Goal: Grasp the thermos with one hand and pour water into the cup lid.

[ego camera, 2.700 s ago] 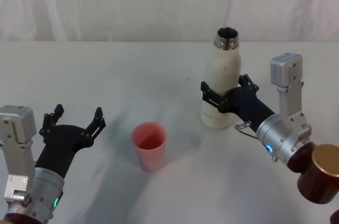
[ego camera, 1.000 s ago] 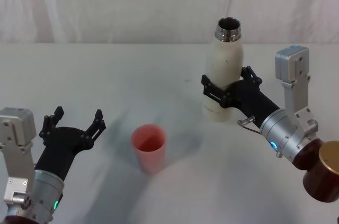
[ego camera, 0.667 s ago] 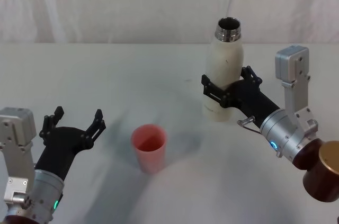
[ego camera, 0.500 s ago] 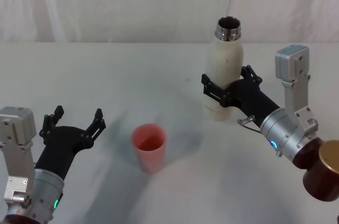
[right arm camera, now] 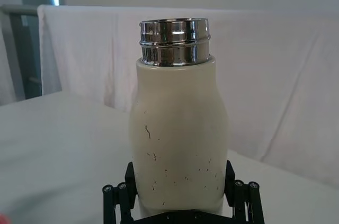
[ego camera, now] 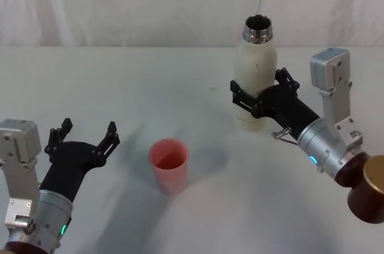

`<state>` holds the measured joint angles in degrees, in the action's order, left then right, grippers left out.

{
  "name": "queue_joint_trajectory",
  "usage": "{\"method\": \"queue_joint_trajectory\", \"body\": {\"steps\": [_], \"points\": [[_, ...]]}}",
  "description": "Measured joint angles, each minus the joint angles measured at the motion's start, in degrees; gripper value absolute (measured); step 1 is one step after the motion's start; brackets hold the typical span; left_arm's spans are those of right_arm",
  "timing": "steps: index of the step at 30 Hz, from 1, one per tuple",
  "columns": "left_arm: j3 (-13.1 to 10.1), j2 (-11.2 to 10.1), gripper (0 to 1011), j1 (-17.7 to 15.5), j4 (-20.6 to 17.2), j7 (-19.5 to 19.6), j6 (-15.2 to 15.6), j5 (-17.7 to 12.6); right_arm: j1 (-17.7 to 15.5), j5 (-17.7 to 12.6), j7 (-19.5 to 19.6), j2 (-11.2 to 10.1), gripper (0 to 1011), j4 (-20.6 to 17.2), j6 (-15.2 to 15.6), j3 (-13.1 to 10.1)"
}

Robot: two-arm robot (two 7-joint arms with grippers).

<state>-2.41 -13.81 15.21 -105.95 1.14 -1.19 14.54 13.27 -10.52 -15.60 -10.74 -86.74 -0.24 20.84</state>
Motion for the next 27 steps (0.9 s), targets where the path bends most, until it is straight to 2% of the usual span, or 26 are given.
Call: {"method": "queue_joint_trajectory", "body": {"steps": [3, 16, 19, 22, 23, 26, 27], "points": [[0.0, 0.0, 1001, 0.0, 0.0, 0.0, 0.0, 0.0, 0.25, 0.72, -0.55, -0.61, 956, -0.5, -0.09, 0.34], [0.0, 0.0, 1001, 0.0, 0.0, 0.0, 0.0, 0.0, 1.04, 10.06, -0.08, -3.41, 956, -2.84, -3.0, 3.09], [0.0, 0.0, 1001, 0.0, 0.0, 0.0, 0.0, 0.0, 1.17, 12.89, 0.47, -3.82, 956, -3.42, -3.01, 3.79], [0.0, 0.0, 1001, 0.0, 0.0, 0.0, 0.0, 0.0, 1.42, 17.19, 1.36, -4.28, 956, -4.01, -2.54, 4.97], [0.0, 0.0, 1001, 0.0, 0.0, 0.0, 0.0, 0.0, 1.42, 17.19, 1.36, -4.28, 956, -4.01, -2.54, 4.97], [0.0, 0.0, 1001, 0.0, 0.0, 0.0, 0.0, 0.0, 1.53, 21.4, 2.38, -4.6, 956, -4.28, -2.11, 5.92], [0.0, 0.0, 1001, 0.0, 0.0, 0.0, 0.0, 0.0, 1.54, 22.0, 2.53, -4.63, 956, -4.3, -2.06, 6.05]]}}
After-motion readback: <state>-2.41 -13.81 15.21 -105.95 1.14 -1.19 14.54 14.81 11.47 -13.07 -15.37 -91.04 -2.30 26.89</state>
